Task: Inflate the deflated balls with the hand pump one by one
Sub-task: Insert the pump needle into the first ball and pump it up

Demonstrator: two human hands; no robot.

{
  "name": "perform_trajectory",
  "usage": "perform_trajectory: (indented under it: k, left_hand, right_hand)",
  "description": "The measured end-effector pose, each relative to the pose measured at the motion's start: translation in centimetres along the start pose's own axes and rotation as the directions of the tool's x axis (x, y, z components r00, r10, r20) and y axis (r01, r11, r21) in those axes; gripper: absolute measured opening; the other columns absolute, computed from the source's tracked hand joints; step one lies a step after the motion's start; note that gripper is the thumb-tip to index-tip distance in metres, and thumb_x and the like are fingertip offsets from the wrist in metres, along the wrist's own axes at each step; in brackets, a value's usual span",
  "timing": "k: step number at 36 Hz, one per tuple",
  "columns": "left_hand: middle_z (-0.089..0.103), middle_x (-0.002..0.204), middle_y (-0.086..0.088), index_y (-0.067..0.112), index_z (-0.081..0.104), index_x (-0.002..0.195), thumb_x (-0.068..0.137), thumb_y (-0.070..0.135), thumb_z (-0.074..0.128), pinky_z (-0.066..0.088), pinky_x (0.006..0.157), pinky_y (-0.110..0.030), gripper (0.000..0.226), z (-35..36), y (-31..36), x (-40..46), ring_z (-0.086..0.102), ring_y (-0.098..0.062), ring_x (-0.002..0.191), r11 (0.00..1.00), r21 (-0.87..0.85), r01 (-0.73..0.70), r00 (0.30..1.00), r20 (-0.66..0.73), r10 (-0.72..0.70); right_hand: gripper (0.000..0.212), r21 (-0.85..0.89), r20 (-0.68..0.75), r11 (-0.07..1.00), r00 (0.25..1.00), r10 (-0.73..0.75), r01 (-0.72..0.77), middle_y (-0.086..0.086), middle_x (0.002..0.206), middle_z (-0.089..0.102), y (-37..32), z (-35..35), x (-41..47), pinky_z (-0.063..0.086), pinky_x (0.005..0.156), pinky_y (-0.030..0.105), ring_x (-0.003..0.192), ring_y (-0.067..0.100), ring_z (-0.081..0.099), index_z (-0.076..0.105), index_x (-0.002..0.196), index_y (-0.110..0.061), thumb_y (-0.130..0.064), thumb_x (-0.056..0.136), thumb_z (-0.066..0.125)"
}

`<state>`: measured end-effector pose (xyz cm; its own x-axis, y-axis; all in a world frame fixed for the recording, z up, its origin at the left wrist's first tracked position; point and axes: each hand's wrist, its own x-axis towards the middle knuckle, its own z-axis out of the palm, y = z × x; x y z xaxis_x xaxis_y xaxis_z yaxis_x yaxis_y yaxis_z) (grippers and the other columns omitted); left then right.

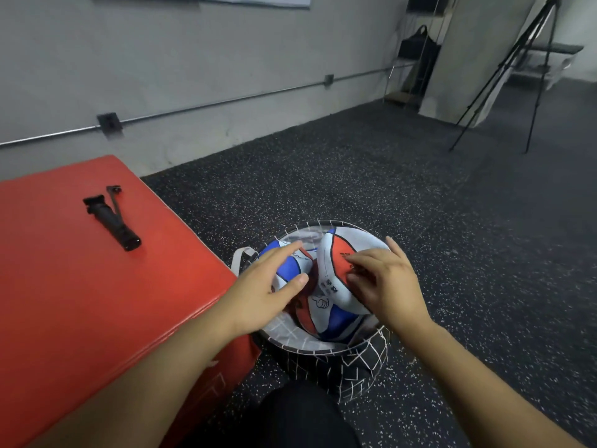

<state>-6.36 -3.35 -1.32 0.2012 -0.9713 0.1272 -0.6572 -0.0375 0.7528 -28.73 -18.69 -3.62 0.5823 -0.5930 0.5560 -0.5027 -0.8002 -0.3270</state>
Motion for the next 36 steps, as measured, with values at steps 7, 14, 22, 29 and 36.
perform_trajectory:
  k: [7, 14, 22, 29, 36]
  left_hand:
    - [0.031, 0.165, 0.017, 0.052, 0.043, 0.152, 0.078, 0.077, 0.065, 0.025, 0.128, -0.035, 0.081, -3.8, 2.8, -2.4, 0.026, 0.002, 0.153, 0.983, 0.059, -0.171, 0.978, -0.108, 0.177]
    - [0.024, 0.165, 0.022, 0.066, 0.042, 0.141, 0.059, 0.076, 0.082, 0.019, 0.126, -0.032, 0.092, -9.6, 4.2, -8.5, 0.016, -0.006, 0.157, 0.971, 0.145, -0.189, 0.956, -0.198, 0.216]
    - [0.062, 0.112, 0.02, 0.026, 0.064, 0.11, 0.069, 0.041, 0.078, 0.039, 0.101, -0.02, 0.046, -17.6, 4.1, -17.5, 0.057, -0.005, 0.115, 0.966, 0.186, -0.176, 0.857, -0.454, 0.244]
    - [0.063, 0.099, 0.015, 0.026, 0.061, 0.093, 0.068, 0.029, 0.086, 0.041, 0.092, -0.022, 0.036, -23.4, 0.5, -26.5, 0.059, -0.011, 0.104, 0.975, 0.218, -0.034, 0.727, -0.664, 0.174]
    - [0.067, 0.096, 0.016, 0.023, 0.062, 0.088, 0.064, 0.029, 0.084, 0.041, 0.089, -0.02, 0.033, -28.2, -5.4, -32.4, 0.06, -0.009, 0.099, 0.986, 0.081, 0.149, 0.628, -0.778, -0.031]
  right_hand:
    - [0.037, 0.285, 0.038, 0.958, 0.998, -0.053, 0.04, -0.012, 0.109, 0.077, -7.2, -2.8, 1.8, 0.039, 0.117, 0.048, 0.105, 0.006, 0.067, 0.08, 0.11, -0.023, -0.051, 0.088, 0.07]
    - [0.027, 0.587, 0.044, 0.807, 0.993, -0.106, 0.06, -0.014, 0.101, 0.075, -17.9, -3.1, 2.9, 0.048, 0.09, 0.025, 0.098, 0.005, 0.067, 0.081, 0.109, -0.023, -0.038, 0.085, 0.079]
    - [0.026, 0.769, 0.051, 0.637, 0.987, -0.151, 0.058, -0.012, 0.103, 0.077, -30.0, -2.1, 3.2, 0.052, 0.091, 0.027, 0.102, 0.012, 0.071, 0.082, 0.108, -0.023, -0.025, 0.082, 0.086]
    - [0.037, 0.758, 0.015, 0.621, 0.948, -0.318, 0.196, -0.018, 0.122, 0.068, -38.4, -0.8, 3.8, 0.041, 0.101, 0.012, 0.12, 0.004, 0.061, 0.069, 0.121, -0.026, -0.026, 0.087, 0.083]
    - [0.058, 0.753, 0.192, 0.649, 0.908, -0.372, 0.106, -0.011, 0.133, 0.063, -41.4, 5.4, 4.1, 0.037, 0.102, 0.008, 0.124, 0.002, 0.057, 0.063, 0.134, -0.024, -0.024, 0.083, 0.089]
